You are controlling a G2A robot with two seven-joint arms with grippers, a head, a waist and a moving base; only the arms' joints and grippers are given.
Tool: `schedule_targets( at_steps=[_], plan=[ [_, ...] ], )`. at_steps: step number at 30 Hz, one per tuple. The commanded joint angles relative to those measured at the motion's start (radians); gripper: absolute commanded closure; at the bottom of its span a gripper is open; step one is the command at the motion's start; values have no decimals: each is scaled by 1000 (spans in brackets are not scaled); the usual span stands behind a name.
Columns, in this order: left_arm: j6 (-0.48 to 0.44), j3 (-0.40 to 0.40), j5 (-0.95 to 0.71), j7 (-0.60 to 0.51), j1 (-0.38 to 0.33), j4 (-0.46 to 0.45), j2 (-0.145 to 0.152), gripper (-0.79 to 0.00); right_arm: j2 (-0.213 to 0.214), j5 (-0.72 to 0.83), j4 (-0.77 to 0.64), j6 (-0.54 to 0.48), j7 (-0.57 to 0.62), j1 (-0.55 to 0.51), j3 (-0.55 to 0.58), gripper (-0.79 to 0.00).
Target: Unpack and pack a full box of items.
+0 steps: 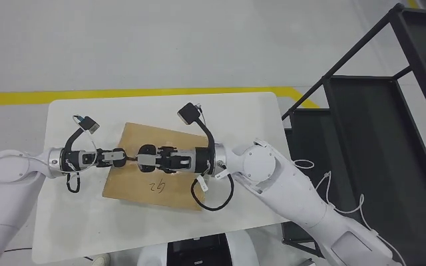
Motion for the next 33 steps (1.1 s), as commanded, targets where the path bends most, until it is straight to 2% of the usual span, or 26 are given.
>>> schedule_targets(
  at_steps=[1,7,12,27,33],
  plan=[
    [0,0,0,0,0,0,0,-785,-4,-1,3,3,0,9,-6,0],
    [17,-3,18,42,17,-23,-1,-785,-15,-3,13,-6,-8,29,-20,0],
    [22,-18,23,50,32,-35,0,-785,-21,-74,63,-4,-40,35,-23,0],
    [30,-63,29,49,63,-45,2,-785,-23,-213,162,-82,-131,-24,1,0],
    [31,-95,21,55,81,-40,5,-785,-24,-245,184,-94,-130,-51,-8,0]
  ],
)
